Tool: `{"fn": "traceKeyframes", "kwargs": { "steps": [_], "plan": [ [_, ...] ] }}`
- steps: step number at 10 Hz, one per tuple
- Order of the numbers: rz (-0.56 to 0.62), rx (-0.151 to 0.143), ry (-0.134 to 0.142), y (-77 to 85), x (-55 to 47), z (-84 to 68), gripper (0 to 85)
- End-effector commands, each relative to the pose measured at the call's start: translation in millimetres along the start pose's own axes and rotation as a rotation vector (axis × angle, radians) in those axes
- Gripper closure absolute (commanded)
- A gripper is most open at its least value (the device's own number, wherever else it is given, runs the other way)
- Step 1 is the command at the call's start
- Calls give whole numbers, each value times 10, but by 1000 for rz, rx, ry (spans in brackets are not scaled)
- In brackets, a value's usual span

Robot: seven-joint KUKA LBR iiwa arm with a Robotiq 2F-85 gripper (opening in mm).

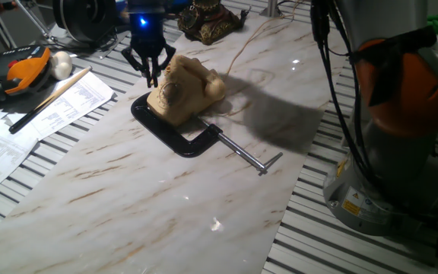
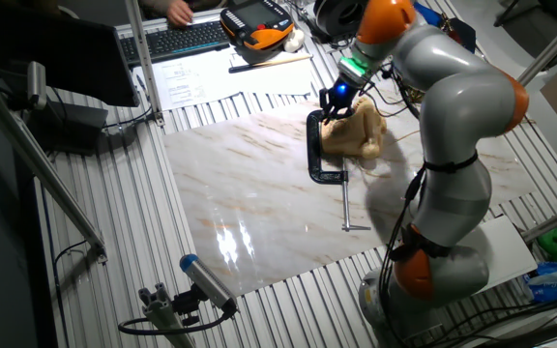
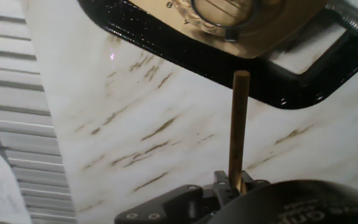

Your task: Dial a number on an old rotary phone

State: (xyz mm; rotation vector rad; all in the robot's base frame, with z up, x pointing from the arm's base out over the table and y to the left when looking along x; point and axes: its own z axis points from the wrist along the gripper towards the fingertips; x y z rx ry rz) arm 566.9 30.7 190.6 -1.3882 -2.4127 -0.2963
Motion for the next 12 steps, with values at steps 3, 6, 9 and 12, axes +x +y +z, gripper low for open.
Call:
{"fn": "traceKeyframes", "kwargs": {
  "steps": [3,6,9,12],
  "plan": [
    [-857,191,-388,39,0,-91,850],
    [-859,194,-395,42,-4,-94,850],
    [-858,196,-398,34,-4,-97,850],
    [-870,199,-396,34,0,-91,850]
  ]
}}
